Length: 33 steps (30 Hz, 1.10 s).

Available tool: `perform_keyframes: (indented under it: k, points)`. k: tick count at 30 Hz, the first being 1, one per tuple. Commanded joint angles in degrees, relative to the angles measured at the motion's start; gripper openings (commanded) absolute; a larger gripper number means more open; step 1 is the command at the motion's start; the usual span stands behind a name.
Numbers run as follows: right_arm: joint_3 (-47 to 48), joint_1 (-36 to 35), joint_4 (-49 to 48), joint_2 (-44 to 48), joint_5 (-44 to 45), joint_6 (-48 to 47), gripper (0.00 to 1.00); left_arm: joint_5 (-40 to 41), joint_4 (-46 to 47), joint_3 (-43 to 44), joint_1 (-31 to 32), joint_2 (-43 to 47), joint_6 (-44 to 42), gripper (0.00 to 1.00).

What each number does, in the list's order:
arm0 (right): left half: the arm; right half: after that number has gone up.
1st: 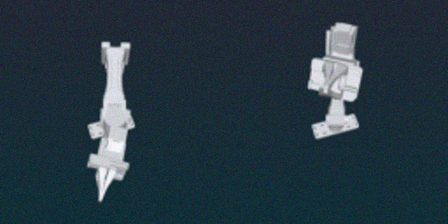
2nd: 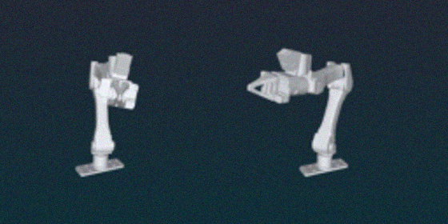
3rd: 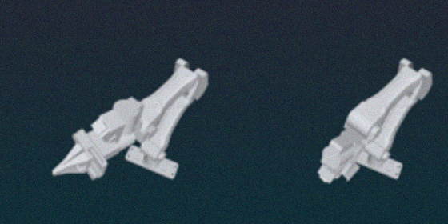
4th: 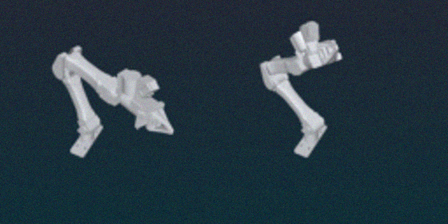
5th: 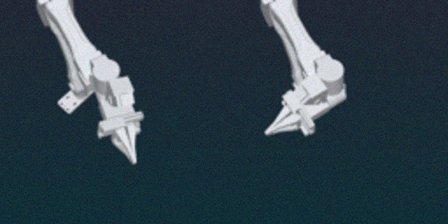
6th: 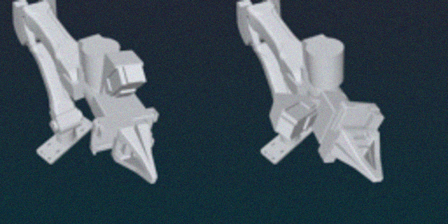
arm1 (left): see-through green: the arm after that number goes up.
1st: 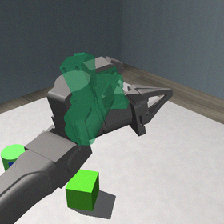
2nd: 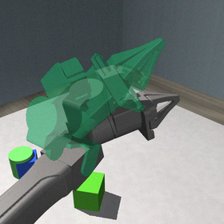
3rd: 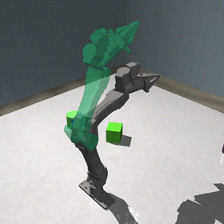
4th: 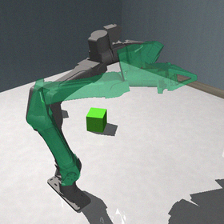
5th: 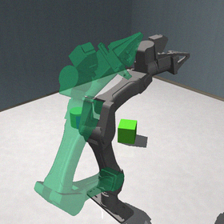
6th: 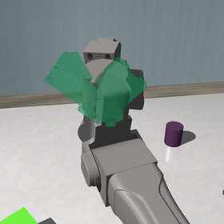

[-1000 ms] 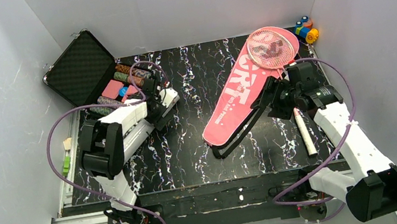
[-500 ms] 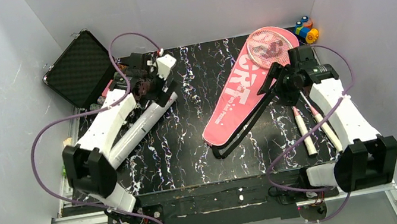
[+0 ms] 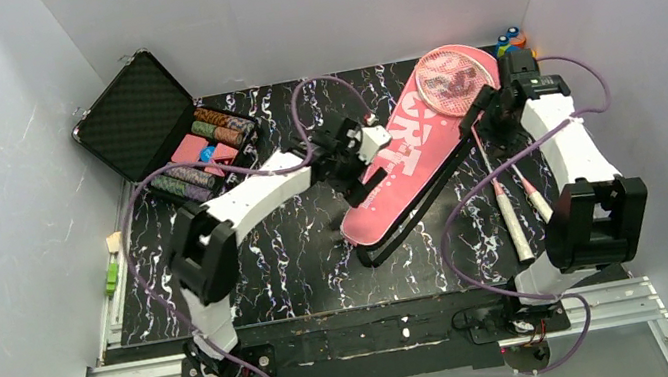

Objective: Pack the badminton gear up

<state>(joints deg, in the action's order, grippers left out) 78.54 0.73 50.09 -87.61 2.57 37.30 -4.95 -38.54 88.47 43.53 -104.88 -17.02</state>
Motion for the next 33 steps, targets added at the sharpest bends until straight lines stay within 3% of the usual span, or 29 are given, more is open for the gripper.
perform_keyframes:
  k: [1,4,13,24,26,29,33]
  points:
    - [-1.85,5.52,-0.75,3.97,-1.93,1.07,0.89,-0.49,4.59,8.25,1.69,-6.65,2.6,0.98]
    - [-4.59,9.55,-2.53,6.09,-7.45,1.7,0.9,-1.15,4.88,13.94,3.29,-12.15,2.99,0.98]
    - [-7.07,13.83,-3.08,7.85,-10.88,0.8,0.9,-1.98,6.2,22.47,8.83,-22.68,3.3,0.98]
    - [-7.07,14.03,-4.73,6.28,-13.0,2.26,0.91,3.56,9.98,21.6,9.21,-28.85,-0.05,0.88]
    - [-7.23,14.03,-5.36,6.31,-13.34,2.63,0.91,4.11,10.51,20.65,9.21,-28.35,-0.27,0.73]
    - [-7.63,13.94,-5.86,6.25,-13.42,2.67,0.91,6.5,12.65,16.86,9.04,-25.96,-0.52,0.39]
    - [-8.52,13.55,-6.79,6.1,-13.93,2.64,0.91,7.34,14.06,10.54,8.5,-21.62,-0.28,0.13]
